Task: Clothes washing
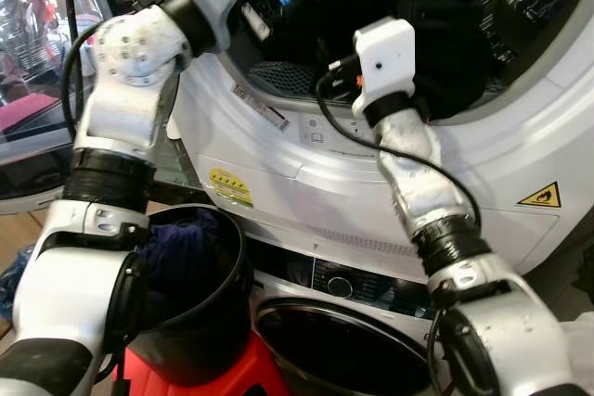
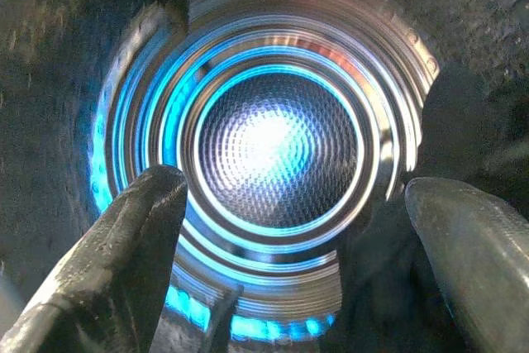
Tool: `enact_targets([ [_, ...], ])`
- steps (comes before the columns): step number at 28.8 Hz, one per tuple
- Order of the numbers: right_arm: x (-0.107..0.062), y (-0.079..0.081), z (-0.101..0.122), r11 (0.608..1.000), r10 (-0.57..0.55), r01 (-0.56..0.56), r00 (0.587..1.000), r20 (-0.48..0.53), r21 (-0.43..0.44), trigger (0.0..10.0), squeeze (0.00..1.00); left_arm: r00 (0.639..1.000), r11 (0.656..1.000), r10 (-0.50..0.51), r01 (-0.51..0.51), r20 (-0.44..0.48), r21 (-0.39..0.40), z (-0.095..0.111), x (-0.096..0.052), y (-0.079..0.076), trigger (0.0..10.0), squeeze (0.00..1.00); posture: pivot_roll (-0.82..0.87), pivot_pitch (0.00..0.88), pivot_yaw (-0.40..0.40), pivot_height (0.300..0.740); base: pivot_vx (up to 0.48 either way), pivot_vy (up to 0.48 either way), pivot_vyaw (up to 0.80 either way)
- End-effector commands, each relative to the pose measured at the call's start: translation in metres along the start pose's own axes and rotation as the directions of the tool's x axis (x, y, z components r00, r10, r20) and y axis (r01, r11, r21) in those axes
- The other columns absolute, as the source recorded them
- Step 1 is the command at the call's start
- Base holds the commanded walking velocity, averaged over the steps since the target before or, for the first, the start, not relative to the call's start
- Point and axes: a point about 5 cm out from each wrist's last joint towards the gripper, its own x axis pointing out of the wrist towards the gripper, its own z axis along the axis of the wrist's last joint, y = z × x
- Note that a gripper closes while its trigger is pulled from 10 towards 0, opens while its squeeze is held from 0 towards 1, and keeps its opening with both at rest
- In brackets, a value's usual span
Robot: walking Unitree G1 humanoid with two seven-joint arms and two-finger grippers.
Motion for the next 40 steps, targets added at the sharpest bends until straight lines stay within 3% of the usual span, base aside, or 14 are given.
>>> enact_targets([
  [1, -0.001, 0.000, 0.001, 1.000, -0.002, 0.002, 1.000, 0.002, 0.016, 10.0, 0.00, 0.997, 0.999, 0.040, -0.042, 0.060, 0.034, 0.008, 0.006, 0.001, 10.0, 0.00, -0.07, 0.000, 0.112, 0.740, 0.000, 0.000, 0.00],
  [7, -0.005, -0.002, -0.003, 1.000, -0.004, 0.004, 1.000, -0.010, 0.020, 10.0, 0.00, 0.964, 0.995, 0.100, -0.099, 0.247, -0.015, 0.025, 0.004, 0.000, 10.0, 0.00, -0.07, 0.000, 0.119, 0.740, 0.000, 0.000, 0.00],
  [13, -0.004, 0.001, -0.004, 1.000, 0.009, -0.008, 1.000, -0.019, 0.021, 10.0, 0.00, 0.889, 0.989, 0.136, -0.145, 0.437, -0.014, 0.052, -0.009, 0.004, 10.0, 0.00, -0.05, 0.000, 0.112, 0.740, 0.000, 0.000, 0.00],
  [15, -0.002, 0.006, -0.003, 0.999, 0.026, -0.026, 0.999, -0.022, 0.019, 10.0, 0.00, 0.875, 0.992, 0.121, -0.087, 0.469, -0.092, 0.058, -0.013, 0.002, 10.0, 0.00, -0.05, 0.000, 0.112, 0.740, 0.000, 0.000, 0.00],
  [16, -0.001, 0.008, -0.003, 0.999, 0.035, -0.034, 0.999, -0.023, 0.013, 10.0, 0.00, 0.873, 0.979, 0.114, -0.017, 0.474, -0.204, 0.059, -0.016, 0.001, 10.0, 0.00, -0.05, 0.000, 0.113, 0.740, 0.000, 0.000, 0.00],
  [19, 0.000, 0.009, -0.004, 0.999, 0.038, -0.038, 0.999, -0.032, 0.012, 10.0, 0.00, 0.861, 0.943, 0.108, 0.070, 0.497, -0.325, 0.065, -0.024, 0.003, 10.0, 0.00, -0.04, 0.000, 0.112, 0.740, 0.000, 0.000, 0.00],
  [26, 0.004, 0.014, -0.010, 0.999, 0.050, -0.049, 0.997, -0.063, 0.014, 10.0, 0.00, 0.884, 0.905, -0.088, 0.264, 0.460, -0.334, 0.072, -0.049, -0.003, 10.0, 0.00, -0.01, 0.000, 0.102, 0.740, 0.000, 0.000, 0.00],
  [29, 0.008, 0.014, -0.008, 0.999, 0.040, -0.039, 0.997, -0.067, 0.009, 10.0, 0.00, 0.889, 0.840, -0.257, 0.400, 0.380, -0.368, 0.063, -0.068, -0.015, 10.0, 0.00, -0.01, 0.000, 0.101, 0.740, 0.000, 0.000, 0.00],
  [30, 0.011, 0.013, -0.005, 0.999, 0.035, -0.035, 0.998, -0.060, 0.004, 10.0, 0.00, 0.871, 0.789, -0.349, 0.472, 0.345, -0.394, 0.057, -0.080, -0.022, 10.0, 0.00, 0.00, 0.000, 0.099, 0.740, 0.000, 0.000, 0.00],
  [31, 0.011, 0.013, -0.005, 0.999, 0.035, -0.035, 0.998, -0.060, 0.004, 10.0, 0.00, 0.871, 0.789, -0.349, 0.472, 0.345, -0.394, 0.057, -0.080, -0.022, 10.0, 0.00, 0.00, 0.000, 0.099, 0.740, 0.000, 0.000, 0.00],
  [34, 0.019, 0.008, 0.003, 0.999, 0.023, -0.024, 0.999, -0.043, -0.030, 10.0, 0.00, 0.833, 0.708, -0.502, 0.549, 0.231, -0.443, 0.037, -0.106, -0.030, 10.0, 0.00, 0.01, 0.000, 0.096, 0.740, 0.000, 0.000, 0.00],
  [37, 0.023, 0.005, 0.008, 0.998, 0.023, -0.025, 0.999, -0.031, -0.050, 10.0, 0.00, 0.806, 0.640, -0.538, 0.581, 0.247, -0.503, 0.037, -0.117, -0.036, 10.0, 0.00, 0.01, 0.000, 0.092, 0.740, 0.000, 0.000, 0.00],
  [39, 0.027, 0.004, 0.012, 0.997, 0.033, -0.035, 0.999, -0.019, -0.069, 10.0, 0.00, 0.746, 0.522, -0.605, 0.634, 0.276, -0.570, 0.037, -0.134, -0.044, 10.0, 0.00, 0.01, 0.000, 0.090, 0.740, 0.000, 0.000, 0.00],
  [40, 0.027, 0.004, 0.012, 0.997, 0.033, -0.035, 0.999, -0.019, -0.069, 10.0, 0.00, 0.746, 0.522, -0.605, 0.634, 0.276, -0.570, 0.037, -0.134, -0.044, 10.0, 0.00, 0.01, 0.000, 0.090, 0.740, 0.000, 0.000, 0.00],
])
